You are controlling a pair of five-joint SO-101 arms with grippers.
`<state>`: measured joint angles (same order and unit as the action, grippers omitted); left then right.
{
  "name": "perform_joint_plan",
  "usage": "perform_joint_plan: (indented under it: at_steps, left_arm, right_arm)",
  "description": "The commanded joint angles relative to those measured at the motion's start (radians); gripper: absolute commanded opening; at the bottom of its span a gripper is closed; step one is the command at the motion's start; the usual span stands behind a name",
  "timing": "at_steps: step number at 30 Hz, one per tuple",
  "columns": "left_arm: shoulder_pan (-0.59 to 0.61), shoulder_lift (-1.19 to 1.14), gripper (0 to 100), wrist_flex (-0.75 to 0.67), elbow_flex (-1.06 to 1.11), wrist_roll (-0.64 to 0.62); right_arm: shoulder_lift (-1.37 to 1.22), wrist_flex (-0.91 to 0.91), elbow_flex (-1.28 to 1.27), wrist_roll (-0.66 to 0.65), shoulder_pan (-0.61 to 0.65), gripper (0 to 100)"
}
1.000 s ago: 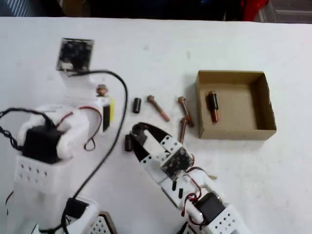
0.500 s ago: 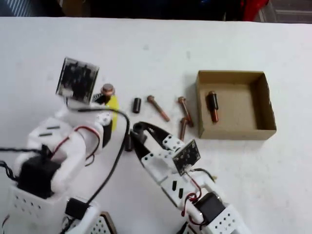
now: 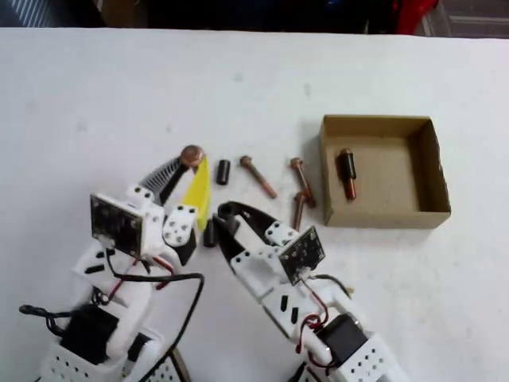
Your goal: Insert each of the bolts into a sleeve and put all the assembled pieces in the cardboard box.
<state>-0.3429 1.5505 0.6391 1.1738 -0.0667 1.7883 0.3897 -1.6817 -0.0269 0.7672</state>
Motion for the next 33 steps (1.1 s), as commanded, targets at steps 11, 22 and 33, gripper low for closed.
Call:
perform_joint_plan:
  at_steps: [11, 22, 33]
  left_arm:
    - [-0.024, 0.025, 2, -0.029, -0.012, -0.074]
    - [-0.062, 0.025, 2, 0.084, -0.061, -0.074]
    - [-0.065, 0.024, 2, 0.104, -0.075, -0.12]
  right_arm:
    - [0.013, 0.001, -0.008, -0.114, 0.005, 1.7]
    - [0.013, 0.008, -0.008, -0.121, 0.004, 1.7]
    - [0.013, 0.042, -0.008, -0.123, 0.002, 1.7]
